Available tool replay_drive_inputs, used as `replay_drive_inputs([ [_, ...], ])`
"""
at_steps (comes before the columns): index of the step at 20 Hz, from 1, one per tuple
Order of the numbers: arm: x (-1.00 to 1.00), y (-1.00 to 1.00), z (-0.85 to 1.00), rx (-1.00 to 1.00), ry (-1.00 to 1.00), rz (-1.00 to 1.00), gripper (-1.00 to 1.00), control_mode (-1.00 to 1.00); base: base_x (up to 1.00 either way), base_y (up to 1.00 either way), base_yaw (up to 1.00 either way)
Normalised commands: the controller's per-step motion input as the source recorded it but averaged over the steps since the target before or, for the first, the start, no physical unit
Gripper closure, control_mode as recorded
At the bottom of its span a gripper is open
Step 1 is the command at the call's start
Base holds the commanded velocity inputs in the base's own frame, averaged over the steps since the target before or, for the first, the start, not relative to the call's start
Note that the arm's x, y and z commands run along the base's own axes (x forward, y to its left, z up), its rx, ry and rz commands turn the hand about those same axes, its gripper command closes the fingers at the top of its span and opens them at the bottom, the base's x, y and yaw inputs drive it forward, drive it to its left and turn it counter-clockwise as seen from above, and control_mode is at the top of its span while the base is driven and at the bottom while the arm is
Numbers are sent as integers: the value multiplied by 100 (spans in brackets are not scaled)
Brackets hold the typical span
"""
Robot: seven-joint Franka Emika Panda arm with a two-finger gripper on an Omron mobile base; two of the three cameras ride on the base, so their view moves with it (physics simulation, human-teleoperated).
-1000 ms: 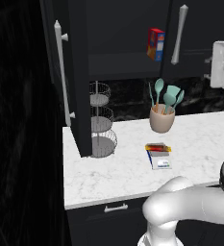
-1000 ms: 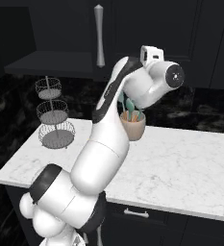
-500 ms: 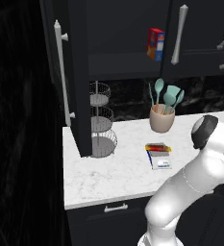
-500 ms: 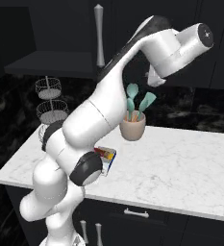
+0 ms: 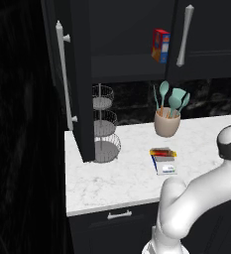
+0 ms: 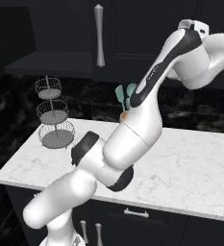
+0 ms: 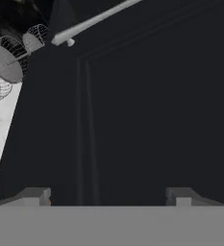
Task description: Pick the bar and place it on the digital scale for weighing, and close the cabinet.
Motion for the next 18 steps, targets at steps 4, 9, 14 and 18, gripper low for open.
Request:
replay_drive_inputs([
  [4,23,39,-31,22,-45,-65,-100,-100,0,0,0],
  [9,20,34,-41,22,-41,-68,-100,-100,0,0,0],
  [14,0,80,-86,25,-34,-54,-100,-100,0,0,0],
  [18,83,98,-100,16,2,-38,-100,-100,0,0,0],
])
